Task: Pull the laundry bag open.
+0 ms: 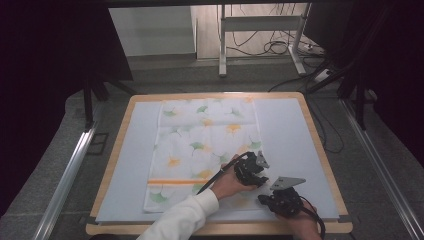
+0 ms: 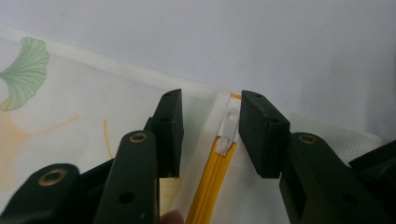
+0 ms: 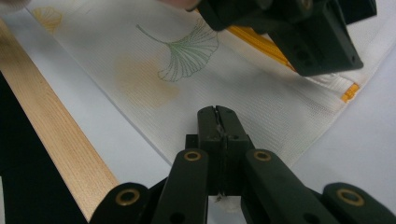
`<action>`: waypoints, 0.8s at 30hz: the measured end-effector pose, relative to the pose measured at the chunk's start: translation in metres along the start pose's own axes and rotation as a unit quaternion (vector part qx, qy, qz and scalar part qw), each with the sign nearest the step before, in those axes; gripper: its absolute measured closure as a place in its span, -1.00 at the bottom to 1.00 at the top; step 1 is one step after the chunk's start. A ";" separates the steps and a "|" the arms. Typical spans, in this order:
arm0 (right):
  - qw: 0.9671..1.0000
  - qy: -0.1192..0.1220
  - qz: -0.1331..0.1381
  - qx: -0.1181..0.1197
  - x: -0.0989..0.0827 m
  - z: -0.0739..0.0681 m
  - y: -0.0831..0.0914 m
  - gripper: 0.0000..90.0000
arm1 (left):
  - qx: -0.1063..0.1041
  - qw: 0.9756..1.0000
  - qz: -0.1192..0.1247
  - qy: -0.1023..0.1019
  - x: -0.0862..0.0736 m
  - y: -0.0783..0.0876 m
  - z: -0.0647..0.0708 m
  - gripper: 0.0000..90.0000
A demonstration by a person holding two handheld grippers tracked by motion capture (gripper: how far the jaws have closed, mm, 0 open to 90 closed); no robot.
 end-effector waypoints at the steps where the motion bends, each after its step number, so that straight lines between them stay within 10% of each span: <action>1: 1.000 -0.001 0.000 -0.001 0.000 0.000 0.000 0.98 | 0.000 1.000 -0.001 0.000 0.000 -0.001 0.000 0.38; 24: 1.000 0.000 0.001 -0.001 0.000 0.000 0.000 0.98 | -0.007 1.000 -0.010 -0.005 0.000 -0.005 0.004 0.87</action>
Point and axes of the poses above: each handheld gripper's, and its own axes: y roughly backward along the jaws, x roughly out of its top, z roughly to its right, the point moved 4 cm from there along -y, roughly forward along the jaws, and after that the axes turned 5 degrees about z, right-handed, at the moved point
